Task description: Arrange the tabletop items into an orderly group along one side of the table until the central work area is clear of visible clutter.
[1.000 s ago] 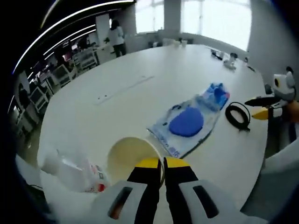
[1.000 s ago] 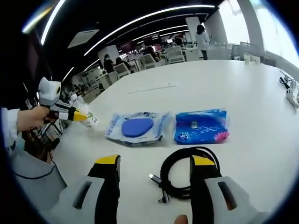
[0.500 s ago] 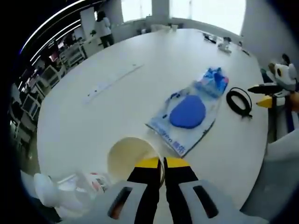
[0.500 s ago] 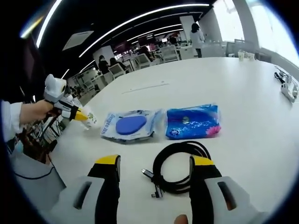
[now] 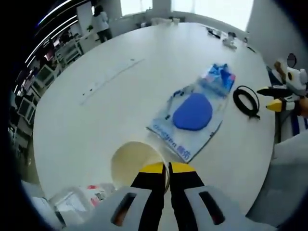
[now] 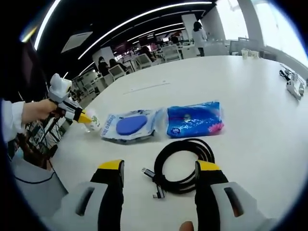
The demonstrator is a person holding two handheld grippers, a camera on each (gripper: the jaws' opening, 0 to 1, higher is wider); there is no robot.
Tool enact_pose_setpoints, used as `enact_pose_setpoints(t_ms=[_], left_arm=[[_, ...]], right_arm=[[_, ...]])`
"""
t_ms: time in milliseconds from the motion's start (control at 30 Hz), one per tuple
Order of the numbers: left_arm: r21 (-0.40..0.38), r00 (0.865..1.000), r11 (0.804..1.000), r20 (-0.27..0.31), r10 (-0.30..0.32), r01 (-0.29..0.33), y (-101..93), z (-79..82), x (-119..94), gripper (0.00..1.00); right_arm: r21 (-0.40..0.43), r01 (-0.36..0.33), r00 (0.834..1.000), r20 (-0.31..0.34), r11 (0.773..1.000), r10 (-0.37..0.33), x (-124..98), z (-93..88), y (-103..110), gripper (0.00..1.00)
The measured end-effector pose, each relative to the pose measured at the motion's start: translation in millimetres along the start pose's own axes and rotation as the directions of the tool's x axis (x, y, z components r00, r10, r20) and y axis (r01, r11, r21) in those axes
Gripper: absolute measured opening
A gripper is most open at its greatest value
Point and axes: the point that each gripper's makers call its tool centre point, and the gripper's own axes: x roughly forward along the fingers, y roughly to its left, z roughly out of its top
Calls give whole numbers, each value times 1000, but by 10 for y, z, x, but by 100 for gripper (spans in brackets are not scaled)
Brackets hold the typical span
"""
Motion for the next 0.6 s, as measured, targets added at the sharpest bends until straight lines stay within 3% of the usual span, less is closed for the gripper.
enact_pose_setpoints(t_ms=[67,500,600], left_arm=[[21,1000,1000,-13,-1,2,-4,-18,9,0],[-20,999,999,-30,-26,25,-12,-39,51,0],[69,997,998,-77,9,-4,25,-91,59,0]], right_arm=[[-1,-1,1000,-6,1000,1,0,-29,2,57],[12,-14,1000,-8,1000,15,-48,-120,30,57],[23,-8,1000,-5,1000,9,-67,-128,-4,56]])
